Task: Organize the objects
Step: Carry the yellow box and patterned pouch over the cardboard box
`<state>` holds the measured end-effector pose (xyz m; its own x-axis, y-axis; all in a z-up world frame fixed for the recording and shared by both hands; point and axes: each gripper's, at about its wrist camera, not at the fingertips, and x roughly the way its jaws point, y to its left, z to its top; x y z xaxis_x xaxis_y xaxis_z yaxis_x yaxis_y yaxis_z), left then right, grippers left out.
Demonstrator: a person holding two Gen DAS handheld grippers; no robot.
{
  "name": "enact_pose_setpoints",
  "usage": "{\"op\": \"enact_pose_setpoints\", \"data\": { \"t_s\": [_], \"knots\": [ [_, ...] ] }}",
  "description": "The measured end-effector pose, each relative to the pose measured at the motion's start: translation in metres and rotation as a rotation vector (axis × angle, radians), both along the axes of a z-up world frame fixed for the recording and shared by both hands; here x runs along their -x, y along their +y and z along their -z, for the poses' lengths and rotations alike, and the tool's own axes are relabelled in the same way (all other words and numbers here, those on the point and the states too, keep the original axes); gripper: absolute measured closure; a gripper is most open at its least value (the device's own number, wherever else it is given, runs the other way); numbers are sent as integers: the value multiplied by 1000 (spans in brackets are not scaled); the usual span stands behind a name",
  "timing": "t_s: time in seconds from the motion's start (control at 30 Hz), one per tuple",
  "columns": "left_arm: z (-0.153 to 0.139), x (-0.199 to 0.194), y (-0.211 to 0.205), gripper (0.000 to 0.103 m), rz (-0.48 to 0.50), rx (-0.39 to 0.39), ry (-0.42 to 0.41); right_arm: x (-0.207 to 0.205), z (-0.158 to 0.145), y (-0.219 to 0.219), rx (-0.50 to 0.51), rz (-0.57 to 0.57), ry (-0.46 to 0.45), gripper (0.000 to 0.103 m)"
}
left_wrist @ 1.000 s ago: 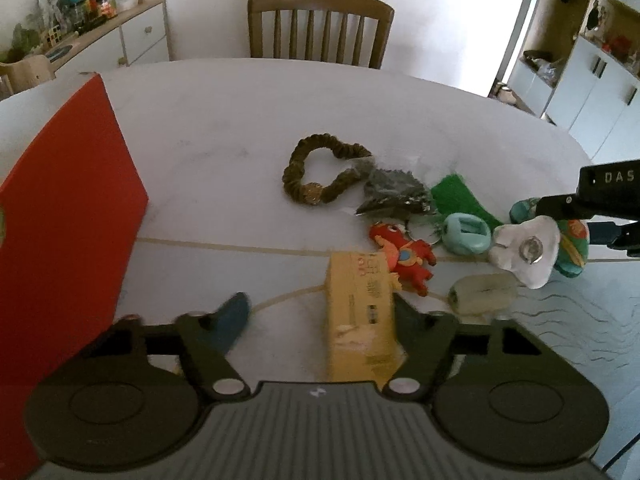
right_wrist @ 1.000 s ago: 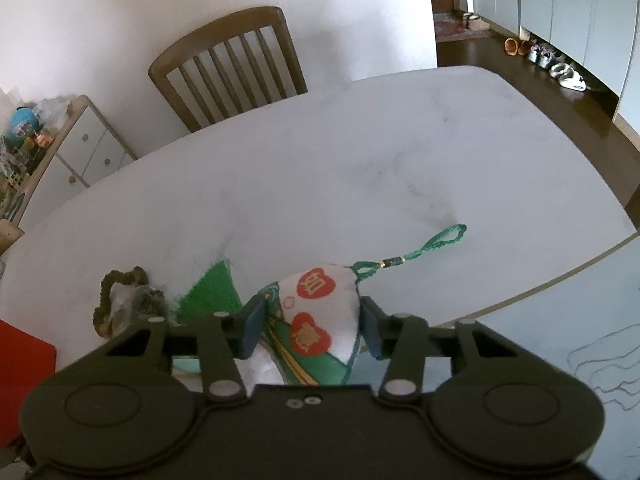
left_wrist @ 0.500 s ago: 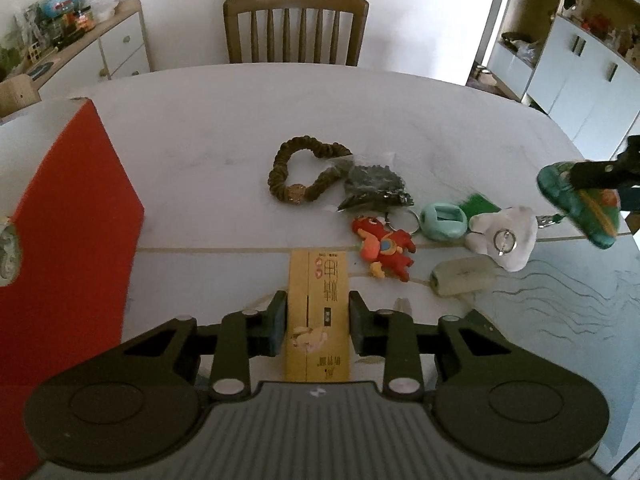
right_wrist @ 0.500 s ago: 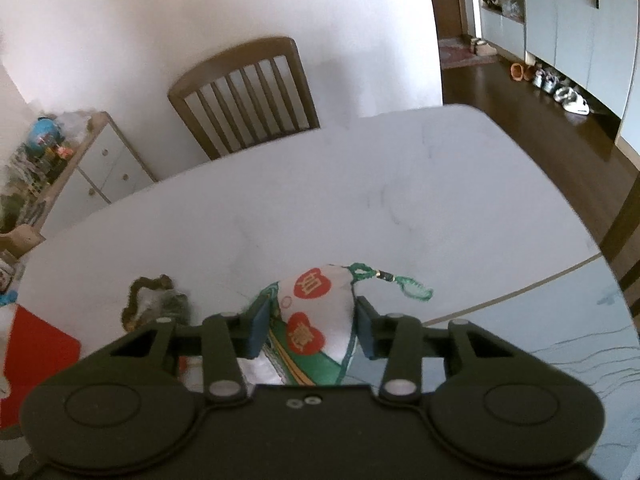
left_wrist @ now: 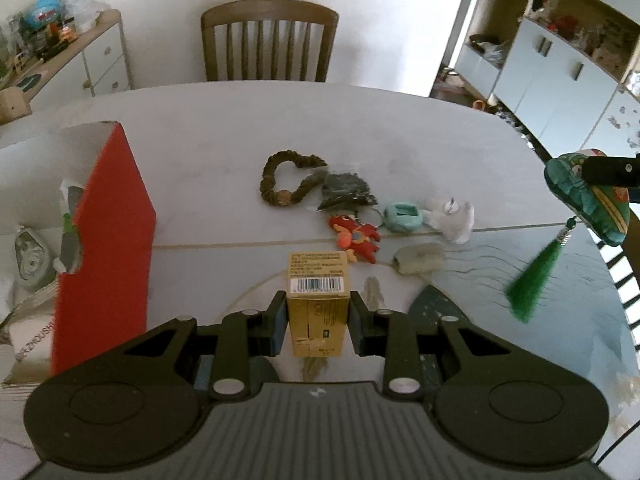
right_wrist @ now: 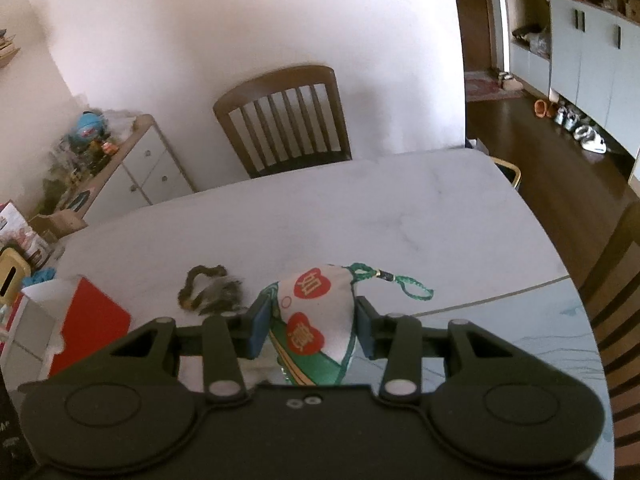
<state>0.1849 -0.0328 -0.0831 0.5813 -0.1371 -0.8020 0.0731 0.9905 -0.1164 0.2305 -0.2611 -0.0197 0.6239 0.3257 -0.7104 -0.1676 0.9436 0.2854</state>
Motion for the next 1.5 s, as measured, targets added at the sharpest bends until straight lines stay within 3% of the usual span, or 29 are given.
{"op": "enact_pose_setpoints", "data": {
  "t_s": [0.5,0.9,1.23,1.5],
  "knots": [
    [-40,40,34,73,47,49,-24,46,-27,46,-18,-88,-22,60],
    [-79,55,98,73,32,48,-64,58,-42,121,-17,-194,-54,60],
    [-112,51,171,73,-21,-21,-135,60,-66,202,-35,-296,-115,60],
    [-105,43,231,73,-88,-94,-114,65,-75,269,-34,-387,-146,60]
  ]
}}
